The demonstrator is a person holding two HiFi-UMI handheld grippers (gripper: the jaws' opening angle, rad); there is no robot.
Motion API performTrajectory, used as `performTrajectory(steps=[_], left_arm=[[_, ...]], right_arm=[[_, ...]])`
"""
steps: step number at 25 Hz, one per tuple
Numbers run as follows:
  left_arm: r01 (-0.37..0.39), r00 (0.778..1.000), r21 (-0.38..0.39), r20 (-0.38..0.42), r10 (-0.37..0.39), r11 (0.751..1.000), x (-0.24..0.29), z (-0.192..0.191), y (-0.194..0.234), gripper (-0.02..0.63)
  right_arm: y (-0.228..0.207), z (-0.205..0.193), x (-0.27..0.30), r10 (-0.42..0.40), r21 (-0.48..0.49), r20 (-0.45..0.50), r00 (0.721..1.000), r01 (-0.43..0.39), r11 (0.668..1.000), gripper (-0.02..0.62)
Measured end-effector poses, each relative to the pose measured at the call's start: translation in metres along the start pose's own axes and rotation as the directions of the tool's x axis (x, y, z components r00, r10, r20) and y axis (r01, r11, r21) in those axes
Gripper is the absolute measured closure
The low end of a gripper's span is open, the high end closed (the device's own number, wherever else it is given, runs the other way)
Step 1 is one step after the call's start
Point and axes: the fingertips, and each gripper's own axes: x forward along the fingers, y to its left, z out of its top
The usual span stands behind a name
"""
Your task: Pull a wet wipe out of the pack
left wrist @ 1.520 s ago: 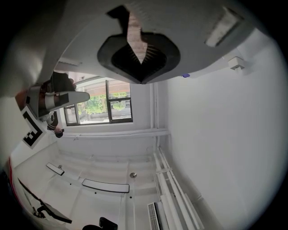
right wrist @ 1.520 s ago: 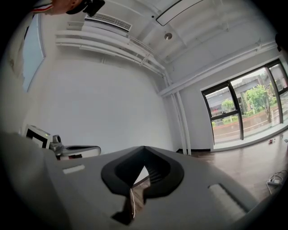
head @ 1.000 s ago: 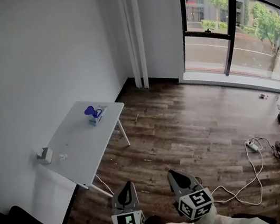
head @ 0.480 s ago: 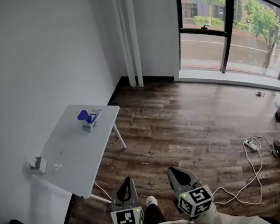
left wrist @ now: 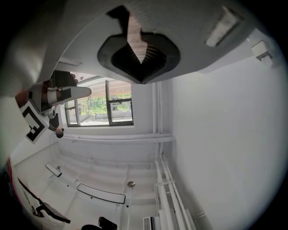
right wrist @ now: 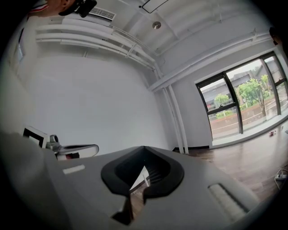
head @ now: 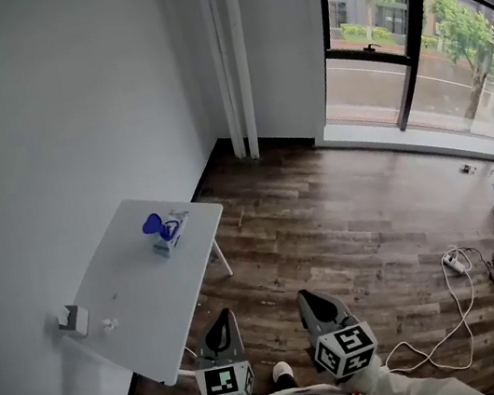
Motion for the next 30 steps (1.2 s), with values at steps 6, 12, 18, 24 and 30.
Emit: performTrajectory(steps=[6,12,18,24,30], left_arm=[[0.017,1.0,0.013,0.002,-0.017,1.0,0.058,0.0,0.041,0.601],[0.028,1.0,0.006,-0.005,-0.028,1.0,0.106,0.007,0.071,0.601],[0.029,1.0,-0.007,-0.001,-0.029,1.0,0.14,0.001,0.092,0.601],[0.025,0.999,-0.038,-0.025,-0.026,0.999,0.161,-0.012,0.101,0.601],[-0.003,0.999,-0.023,-0.037,0.003,1.0,0.19,-0.016,0.108,0.601]], right_arm=[[-0.01,0.014,0.065,-0.029,-0.006,0.009,1.0,0.029,1.0,0.591],[-0.019,0.022,0.124,-0.041,-0.002,0.005,0.999,0.041,0.999,0.591],[-0.024,0.03,0.158,-0.039,-0.018,-0.002,0.999,0.039,0.999,0.591],[-0.034,0.026,0.179,-0.039,-0.015,-0.04,0.998,0.039,0.999,0.591],[-0.052,0.022,0.211,-0.014,-0.012,-0.061,0.998,0.013,1.0,0.591]])
